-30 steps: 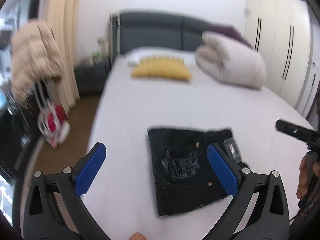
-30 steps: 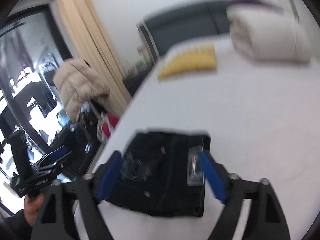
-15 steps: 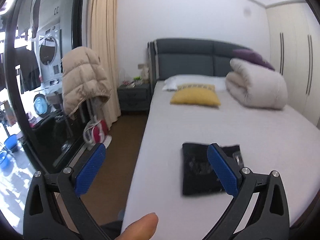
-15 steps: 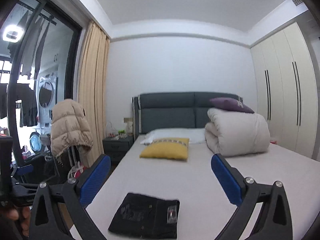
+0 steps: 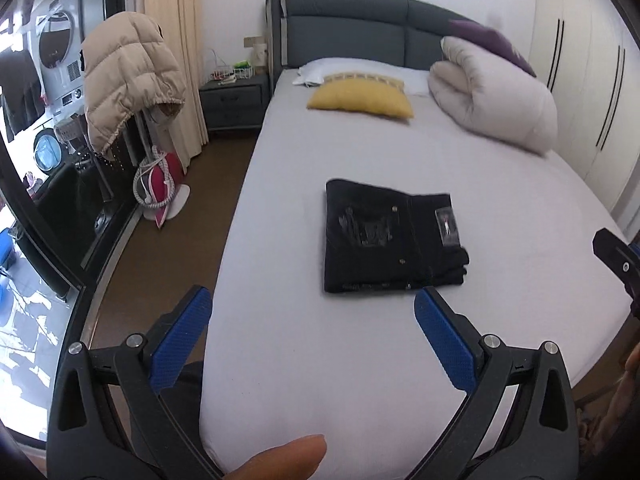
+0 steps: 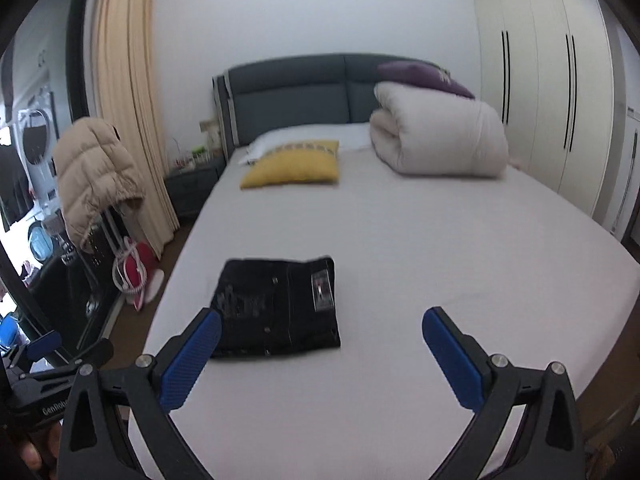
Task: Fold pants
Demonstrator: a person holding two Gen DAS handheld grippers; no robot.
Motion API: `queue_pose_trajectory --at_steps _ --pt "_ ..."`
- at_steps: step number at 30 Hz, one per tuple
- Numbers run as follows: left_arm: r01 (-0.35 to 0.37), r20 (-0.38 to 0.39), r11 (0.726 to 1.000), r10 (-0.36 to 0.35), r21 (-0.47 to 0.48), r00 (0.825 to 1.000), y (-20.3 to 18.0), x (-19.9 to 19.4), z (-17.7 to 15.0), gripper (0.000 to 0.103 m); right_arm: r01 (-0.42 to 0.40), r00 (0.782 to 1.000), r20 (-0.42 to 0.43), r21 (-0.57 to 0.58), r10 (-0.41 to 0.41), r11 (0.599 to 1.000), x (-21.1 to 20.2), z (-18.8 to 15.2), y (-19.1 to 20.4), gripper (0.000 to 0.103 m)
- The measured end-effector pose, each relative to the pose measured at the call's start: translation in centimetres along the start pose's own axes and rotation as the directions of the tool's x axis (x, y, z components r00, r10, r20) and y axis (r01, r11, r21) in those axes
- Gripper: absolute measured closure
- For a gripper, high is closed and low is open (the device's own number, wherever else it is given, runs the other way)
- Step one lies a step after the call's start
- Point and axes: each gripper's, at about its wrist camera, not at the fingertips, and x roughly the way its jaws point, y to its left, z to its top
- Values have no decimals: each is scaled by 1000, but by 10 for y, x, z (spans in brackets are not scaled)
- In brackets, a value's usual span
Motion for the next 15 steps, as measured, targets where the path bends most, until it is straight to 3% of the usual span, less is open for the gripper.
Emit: queue_pose_trajectory --at_steps 6,15 --pt "-7 -14 1000 7 1 1000 -6 44 7 0 14 1000 -10 -17 -14 1000 6 -7 2 0" --pt "-18 -11 1000 19 21 1000 -6 57 15 0 -1 1000 -20 -31 1 1000 12 -11 7 0"
